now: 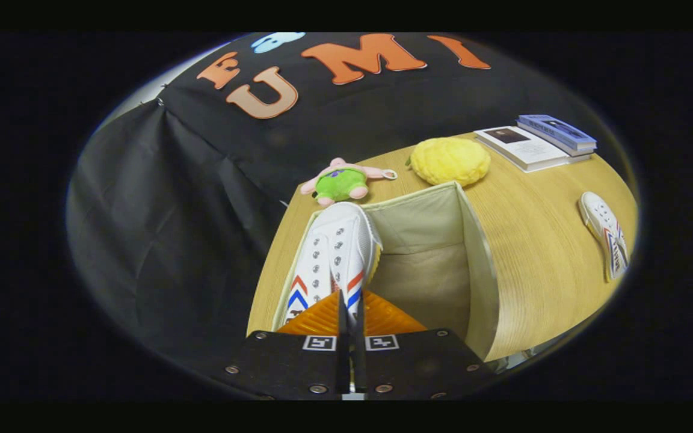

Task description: Open the storage box then place both shoes into the box .Put the left shoe in first, then the right shoe, with the right side of both shoes facing outward in a uniform manner.

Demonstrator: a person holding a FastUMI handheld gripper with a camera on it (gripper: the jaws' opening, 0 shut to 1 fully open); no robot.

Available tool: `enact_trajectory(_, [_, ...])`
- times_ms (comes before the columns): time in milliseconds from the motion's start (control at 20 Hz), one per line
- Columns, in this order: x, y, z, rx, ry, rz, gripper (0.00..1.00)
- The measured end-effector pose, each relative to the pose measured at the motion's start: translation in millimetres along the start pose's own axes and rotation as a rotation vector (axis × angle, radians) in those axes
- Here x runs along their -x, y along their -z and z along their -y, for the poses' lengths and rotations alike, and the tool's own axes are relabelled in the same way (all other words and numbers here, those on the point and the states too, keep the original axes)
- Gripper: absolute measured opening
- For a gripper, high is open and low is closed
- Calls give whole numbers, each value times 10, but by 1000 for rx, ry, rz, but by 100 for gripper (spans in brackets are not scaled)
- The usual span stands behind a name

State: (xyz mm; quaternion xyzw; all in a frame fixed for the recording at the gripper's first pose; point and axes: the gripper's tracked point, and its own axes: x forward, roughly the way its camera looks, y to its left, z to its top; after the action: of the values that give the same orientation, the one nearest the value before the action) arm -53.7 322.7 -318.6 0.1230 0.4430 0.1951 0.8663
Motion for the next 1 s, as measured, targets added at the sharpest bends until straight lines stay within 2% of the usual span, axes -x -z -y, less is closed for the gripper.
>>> enact_trajectory(50, [-91, 20, -42, -4, -26, -27, 10])
enact_trajectory(250, [-7, -177, -12, 24, -25, 14, 99])
enact_trajectory(350, [86, -327, 29, 17, -37, 46, 98])
enact_trajectory(550, [310, -751, 325, 43, -9, 140, 98])
enact_trajectory(1000, [825, -1344, 1495, 33, 154, 261, 98])
